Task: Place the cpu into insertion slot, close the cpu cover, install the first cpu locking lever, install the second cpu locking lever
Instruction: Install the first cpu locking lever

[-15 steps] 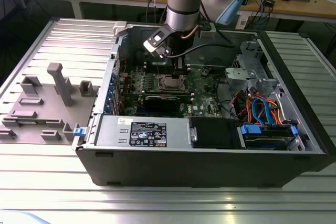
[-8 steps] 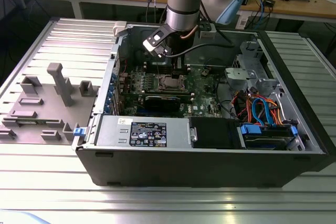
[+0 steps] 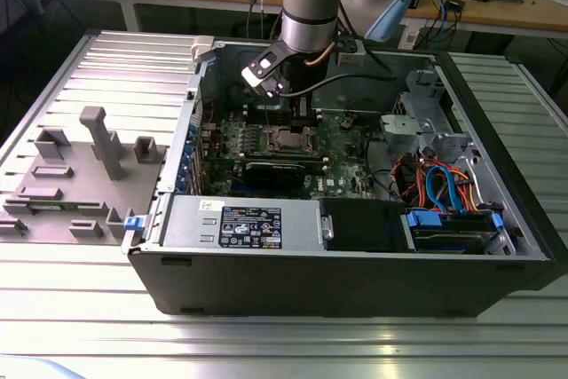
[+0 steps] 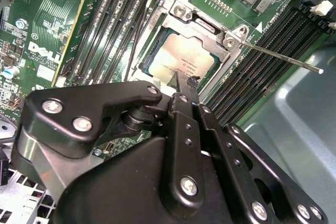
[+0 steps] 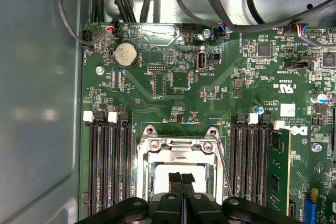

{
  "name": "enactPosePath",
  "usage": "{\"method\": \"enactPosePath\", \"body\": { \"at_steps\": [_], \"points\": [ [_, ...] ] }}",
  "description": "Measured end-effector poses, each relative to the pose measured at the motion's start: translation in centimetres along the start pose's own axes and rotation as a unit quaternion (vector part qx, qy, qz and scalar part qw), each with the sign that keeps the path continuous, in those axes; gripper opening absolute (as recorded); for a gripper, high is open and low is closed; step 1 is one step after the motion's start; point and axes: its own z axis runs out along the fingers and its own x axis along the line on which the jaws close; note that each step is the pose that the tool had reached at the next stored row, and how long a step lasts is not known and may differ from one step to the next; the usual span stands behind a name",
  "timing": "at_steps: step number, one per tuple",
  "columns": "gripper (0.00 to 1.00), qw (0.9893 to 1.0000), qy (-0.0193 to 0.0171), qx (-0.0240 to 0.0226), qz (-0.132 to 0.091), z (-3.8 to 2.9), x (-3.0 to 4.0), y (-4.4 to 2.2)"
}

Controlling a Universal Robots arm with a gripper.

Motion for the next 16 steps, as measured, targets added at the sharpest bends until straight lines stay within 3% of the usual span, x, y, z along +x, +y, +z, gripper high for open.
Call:
{"method": "enactPosePath", "body": {
  "at_steps": [16],
  "points": [
    [0.11, 1.0, 0.0, -0.0001, 0.005, 0.0, 0.0, 0.0]
  ]
}}
